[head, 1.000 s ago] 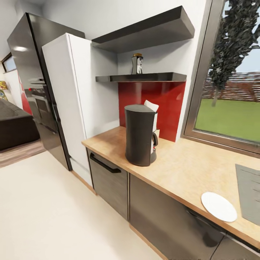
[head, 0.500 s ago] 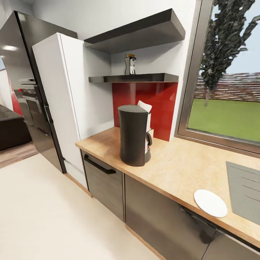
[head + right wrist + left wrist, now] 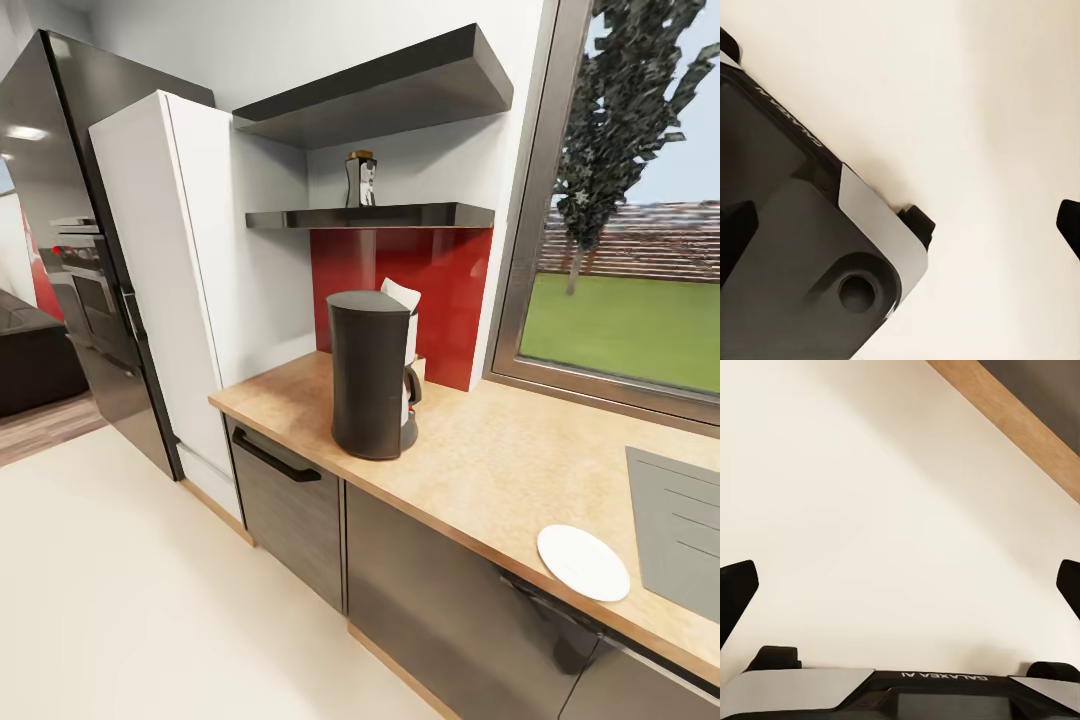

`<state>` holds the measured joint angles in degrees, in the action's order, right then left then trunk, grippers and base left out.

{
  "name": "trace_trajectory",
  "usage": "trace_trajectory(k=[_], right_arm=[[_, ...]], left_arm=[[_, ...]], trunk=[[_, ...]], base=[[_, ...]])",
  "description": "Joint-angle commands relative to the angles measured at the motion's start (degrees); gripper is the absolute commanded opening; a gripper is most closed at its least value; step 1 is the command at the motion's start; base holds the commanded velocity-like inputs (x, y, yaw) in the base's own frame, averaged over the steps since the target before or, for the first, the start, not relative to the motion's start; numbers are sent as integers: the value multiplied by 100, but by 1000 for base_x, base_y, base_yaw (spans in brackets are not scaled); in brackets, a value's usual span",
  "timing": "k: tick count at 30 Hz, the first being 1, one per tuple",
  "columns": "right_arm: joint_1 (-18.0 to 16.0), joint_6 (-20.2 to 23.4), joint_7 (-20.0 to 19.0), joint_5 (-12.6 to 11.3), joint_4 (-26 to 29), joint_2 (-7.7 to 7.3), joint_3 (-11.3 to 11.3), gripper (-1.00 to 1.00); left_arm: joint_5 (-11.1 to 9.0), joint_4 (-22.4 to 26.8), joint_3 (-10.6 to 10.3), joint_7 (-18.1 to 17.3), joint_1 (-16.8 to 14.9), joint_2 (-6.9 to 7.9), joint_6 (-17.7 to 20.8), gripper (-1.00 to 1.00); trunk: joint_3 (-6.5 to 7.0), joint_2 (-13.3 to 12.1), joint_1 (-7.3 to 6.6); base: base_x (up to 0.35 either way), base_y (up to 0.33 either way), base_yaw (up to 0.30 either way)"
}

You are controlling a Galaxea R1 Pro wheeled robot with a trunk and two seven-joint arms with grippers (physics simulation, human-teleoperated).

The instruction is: Set up a coffee station on the kitchen countertop: keep the coffee maker on the countertop, move the bottle of coffee from the kitchen shelf to the counter next to the coffee maker, place a paper coffee filter on top of the coffee maker, put the saucer next to the coffee maker with the coffee cup on the saucer, and place the electric kettle next to the coffee maker.

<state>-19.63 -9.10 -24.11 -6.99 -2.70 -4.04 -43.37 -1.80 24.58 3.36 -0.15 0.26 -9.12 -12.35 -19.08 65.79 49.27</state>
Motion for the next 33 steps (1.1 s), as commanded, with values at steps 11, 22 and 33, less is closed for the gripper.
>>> trace_trajectory(k=[11,22,33], right_arm=[[-196,-187,-197,-74,-2,-91,-14,100],[-199,-644,276,-91,-11,-185,-5,100],[-196,-645,336,-92,-11,-185,-5,100]], left_arm=[[-27,51,74,-14,9,240,-20,100],[-40,62,55,-1156,9,981,-20,100],[-40,57,50,-1173,9,982,-14,100]], trunk=[[-5,4,1],[1,4,1],[31,4,1]], base=[[0,0,0],[0,0,-40],[0,68,-172]])
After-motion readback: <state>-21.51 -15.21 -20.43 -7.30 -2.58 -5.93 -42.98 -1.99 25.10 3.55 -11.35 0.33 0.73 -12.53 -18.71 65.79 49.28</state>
